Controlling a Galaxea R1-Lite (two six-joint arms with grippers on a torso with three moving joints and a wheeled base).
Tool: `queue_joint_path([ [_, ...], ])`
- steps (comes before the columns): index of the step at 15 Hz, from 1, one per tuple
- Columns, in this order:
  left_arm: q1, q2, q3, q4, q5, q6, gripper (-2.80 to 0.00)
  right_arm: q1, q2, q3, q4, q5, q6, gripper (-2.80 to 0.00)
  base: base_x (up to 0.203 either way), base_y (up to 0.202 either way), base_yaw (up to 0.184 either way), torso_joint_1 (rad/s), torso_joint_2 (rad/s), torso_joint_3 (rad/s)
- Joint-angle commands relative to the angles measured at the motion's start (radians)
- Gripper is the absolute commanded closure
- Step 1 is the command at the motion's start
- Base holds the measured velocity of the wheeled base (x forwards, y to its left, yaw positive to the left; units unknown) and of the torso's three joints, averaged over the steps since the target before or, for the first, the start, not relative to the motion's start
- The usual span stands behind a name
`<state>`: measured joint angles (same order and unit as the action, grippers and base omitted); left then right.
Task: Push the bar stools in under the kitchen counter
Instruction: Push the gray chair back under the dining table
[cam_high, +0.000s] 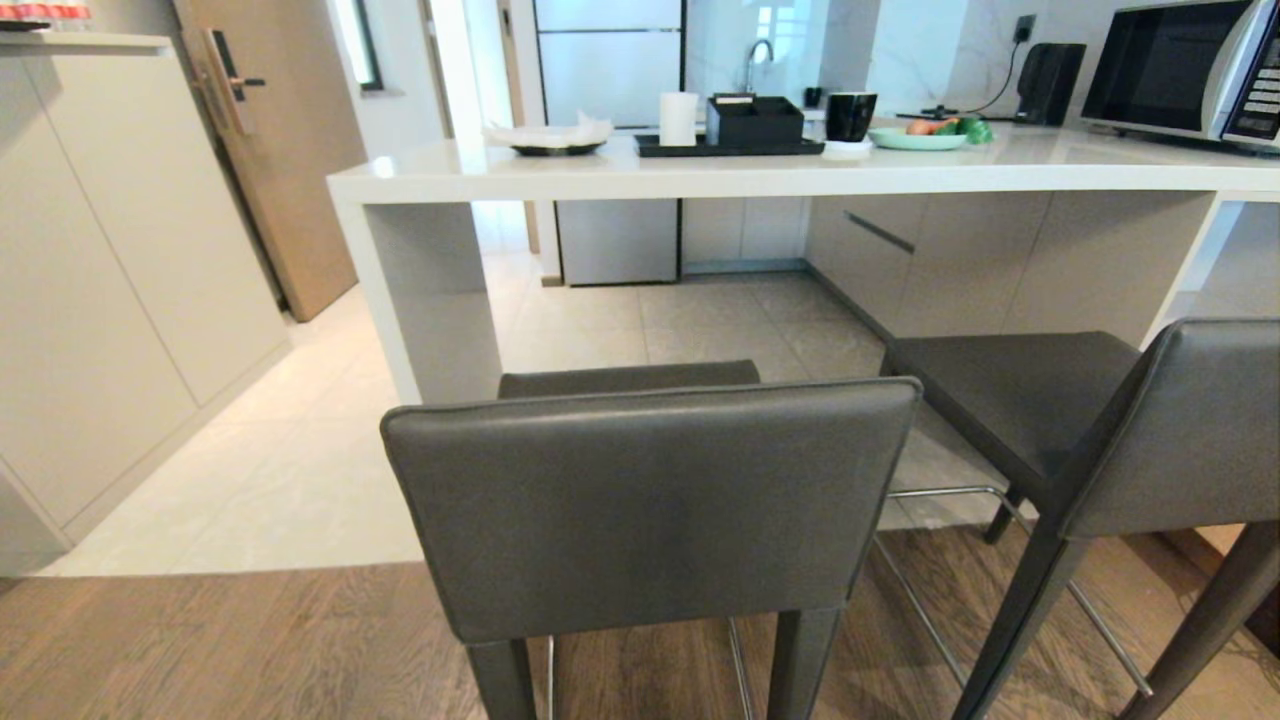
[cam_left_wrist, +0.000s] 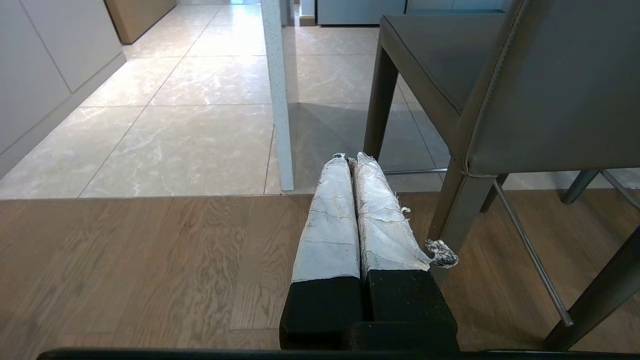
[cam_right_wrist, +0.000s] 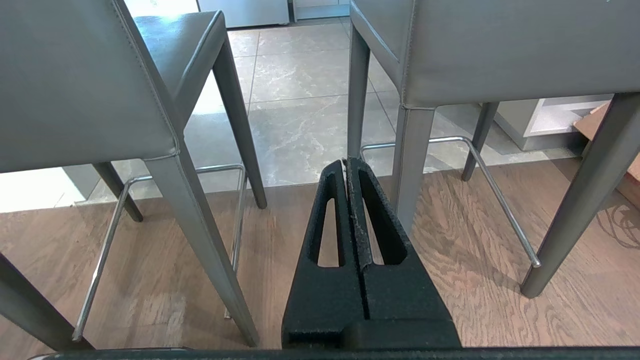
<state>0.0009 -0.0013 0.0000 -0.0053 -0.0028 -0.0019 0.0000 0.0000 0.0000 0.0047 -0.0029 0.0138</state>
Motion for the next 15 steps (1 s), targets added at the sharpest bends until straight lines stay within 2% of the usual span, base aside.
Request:
queue_joint_path([
  [1,-0.001,0.001,0.002,-0.001,0.000,-0.001,0.00,0.000,0.002,0.002,0.000,0.000,0.001,0.00,0.000,0.000,0.000,0.000,0.00,0.000],
  [15,-0.001,0.001,0.002,-0.001,0.000,0.000,0.00,0.000,0.002,0.002,0.000,0.000,0.002,0.00,0.000,0.000,0.000,0.000,0.00,0.000],
])
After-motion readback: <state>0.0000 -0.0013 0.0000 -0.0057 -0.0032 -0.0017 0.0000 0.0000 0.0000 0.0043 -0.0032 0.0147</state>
